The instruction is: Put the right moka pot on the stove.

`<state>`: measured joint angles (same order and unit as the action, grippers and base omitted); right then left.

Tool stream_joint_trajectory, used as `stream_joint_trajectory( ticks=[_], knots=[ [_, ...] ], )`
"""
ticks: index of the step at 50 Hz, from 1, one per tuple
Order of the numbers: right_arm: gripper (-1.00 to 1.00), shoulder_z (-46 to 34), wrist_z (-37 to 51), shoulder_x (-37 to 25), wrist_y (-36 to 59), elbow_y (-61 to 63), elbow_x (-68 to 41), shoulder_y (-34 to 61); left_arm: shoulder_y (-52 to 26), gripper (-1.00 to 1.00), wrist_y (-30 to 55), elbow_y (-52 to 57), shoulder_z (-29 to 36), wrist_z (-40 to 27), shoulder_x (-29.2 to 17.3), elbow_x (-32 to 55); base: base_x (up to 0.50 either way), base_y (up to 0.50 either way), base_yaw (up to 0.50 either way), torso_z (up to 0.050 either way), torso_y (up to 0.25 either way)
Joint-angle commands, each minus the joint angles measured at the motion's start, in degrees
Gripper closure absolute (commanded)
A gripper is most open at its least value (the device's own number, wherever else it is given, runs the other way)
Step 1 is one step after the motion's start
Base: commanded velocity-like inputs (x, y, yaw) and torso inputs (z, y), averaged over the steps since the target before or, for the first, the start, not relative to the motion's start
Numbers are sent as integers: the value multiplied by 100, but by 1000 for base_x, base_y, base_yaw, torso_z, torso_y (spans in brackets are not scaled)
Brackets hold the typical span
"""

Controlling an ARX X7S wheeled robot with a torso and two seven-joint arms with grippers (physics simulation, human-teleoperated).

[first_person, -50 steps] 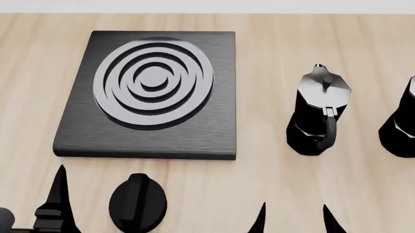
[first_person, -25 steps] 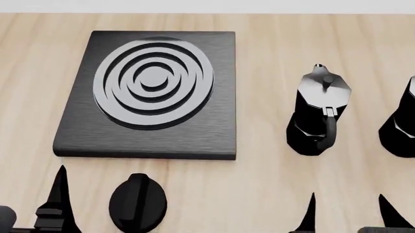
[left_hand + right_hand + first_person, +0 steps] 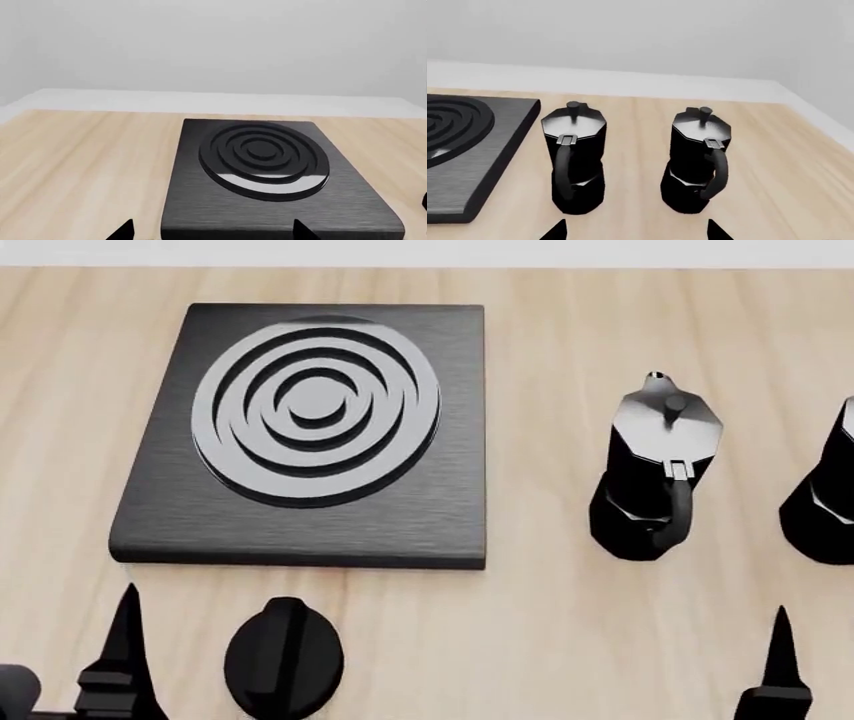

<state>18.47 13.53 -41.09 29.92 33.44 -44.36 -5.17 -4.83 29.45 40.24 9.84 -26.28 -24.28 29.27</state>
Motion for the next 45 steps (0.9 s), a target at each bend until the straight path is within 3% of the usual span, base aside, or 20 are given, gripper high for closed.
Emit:
stream_joint_trajectory(
  ticks=[1, 8, 20, 22, 27, 31, 45],
  knots=[
    [-100, 590, -344, -270, -14, -398, -409, -20, -4, -100, 50, 28, 14, -9, -46, 47, 0, 0, 0, 0, 0],
    [-100, 730, -545, -353, -69, -722, -496, 68, -18, -100, 79, 44, 11, -39, -53, 74, 0, 0, 0, 0, 0],
    [-100, 289, -879, -295, -405, -1404, -49, 337, 16, -100, -1, 13, 7, -49, -51, 64, 0, 0, 0, 0, 0],
    [-100, 405, -712, -521, -46, -1349, -371, 571, 13, -100, -4, 16, 3, -49, -54, 74, 0, 0, 0, 0, 0],
    [-100, 243, -964, -372, -349, -1812, -146, 649, 14, -100, -4, 24, -27, -75, -57, 100, 0, 0, 0, 0, 0],
    [-100, 337, -856, -562, -37, -1820, -426, 855, 2, -100, 4, 27, -21, -77, -61, 116, 0, 0, 0, 0, 0],
    [-100, -12, -1193, -302, -499, -2773, -33, 1206, 4, -100, 9, 52, 4, -102, -84, 131, 0, 0, 0, 0, 0]
  ],
)
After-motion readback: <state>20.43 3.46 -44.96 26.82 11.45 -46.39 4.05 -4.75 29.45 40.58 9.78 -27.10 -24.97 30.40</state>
